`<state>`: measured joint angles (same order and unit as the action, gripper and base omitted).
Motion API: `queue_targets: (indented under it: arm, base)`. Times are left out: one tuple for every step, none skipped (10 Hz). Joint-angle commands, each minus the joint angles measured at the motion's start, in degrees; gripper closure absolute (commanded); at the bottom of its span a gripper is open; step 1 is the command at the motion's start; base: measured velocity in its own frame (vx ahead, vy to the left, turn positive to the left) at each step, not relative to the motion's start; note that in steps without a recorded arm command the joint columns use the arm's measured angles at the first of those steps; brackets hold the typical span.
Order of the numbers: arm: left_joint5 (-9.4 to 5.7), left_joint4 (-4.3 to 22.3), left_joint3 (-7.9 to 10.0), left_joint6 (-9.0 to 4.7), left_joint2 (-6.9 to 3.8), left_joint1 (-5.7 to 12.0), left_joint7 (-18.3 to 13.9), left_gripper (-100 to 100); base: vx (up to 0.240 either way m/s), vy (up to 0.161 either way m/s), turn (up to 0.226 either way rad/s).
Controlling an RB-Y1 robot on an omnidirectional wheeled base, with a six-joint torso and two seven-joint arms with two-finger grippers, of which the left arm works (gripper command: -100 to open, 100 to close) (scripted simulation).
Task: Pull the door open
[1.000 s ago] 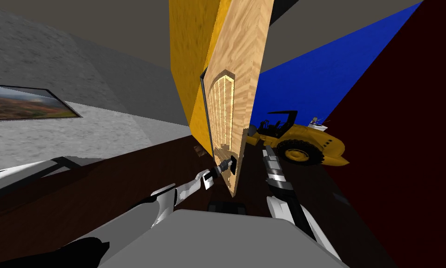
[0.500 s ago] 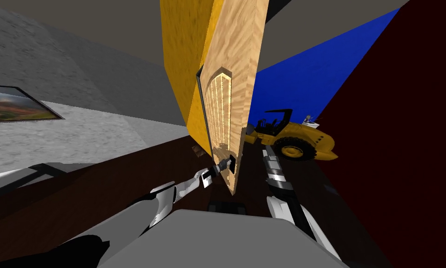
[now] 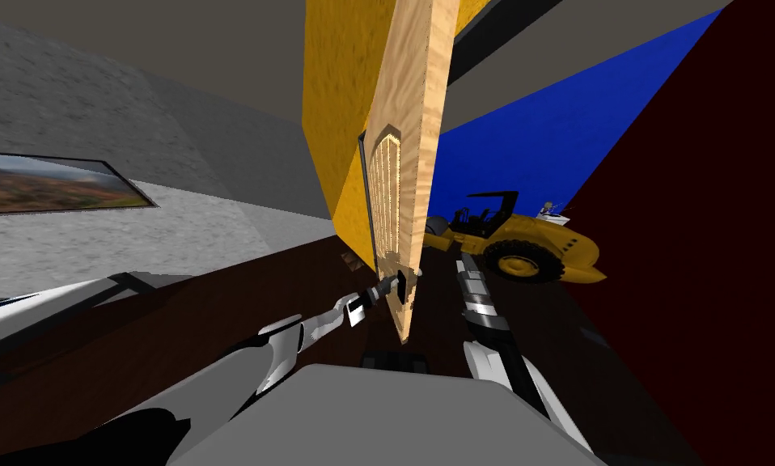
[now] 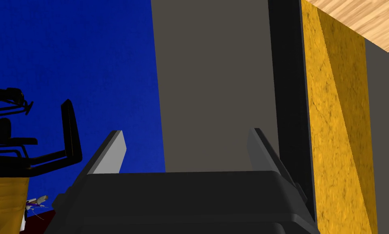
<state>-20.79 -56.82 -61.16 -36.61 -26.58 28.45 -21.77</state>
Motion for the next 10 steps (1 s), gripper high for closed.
queue_targets:
  arm:
    - [-0.25, 1.7, 0.06, -0.84, -0.27, 0.62, -0.6, 100]
    - [-0.52, 2.4, -0.18, -1.65, -0.7, 0.85, -1.0, 100]
    - [-0.97, 3.6, -0.58, -2.95, -1.39, 1.23, -1.7, 100]
    - [-1.45, 4.8, -1.02, -4.33, -2.13, 1.65, -2.5, 100]
    - [-1.79, 5.6, -1.34, -5.27, -2.65, 1.95, -3.0, 100]
    - [-2.13, 6.4, -1.68, -6.23, -3.16, 2.25, -3.5, 100]
    - [-2.13, 6.4, -1.68, -6.23, -3.16, 2.25, -3.5, 100]
    - [-2.3, 3.9, -3.52, -6.62, -4.61, 2.43, -3.5, -100]
    - [-2.38, 3.5, -4.43, -7.2, -5.09, 2.67, -3.6, -100]
    - [-2.47, 2.9, -5.45, -7.85, -5.63, 2.95, -3.7, -100]
  base:
    - [-0.049, 0.15, 0.018]
    - [-0.016, 0.124, -0.021]
    - [-0.014, 0.177, -0.146]
    - [-0.038, 0.231, -0.33]
    - [-0.056, 0.252, -0.256]
    - [-0.051, 0.206, -0.207]
    - [-0.024, 0.124, -0.069]
    - [-0.05, 0.125, 0.009]
    - [-0.065, 0.108, -0.003]
    - [-0.056, 0.076, 0.002]
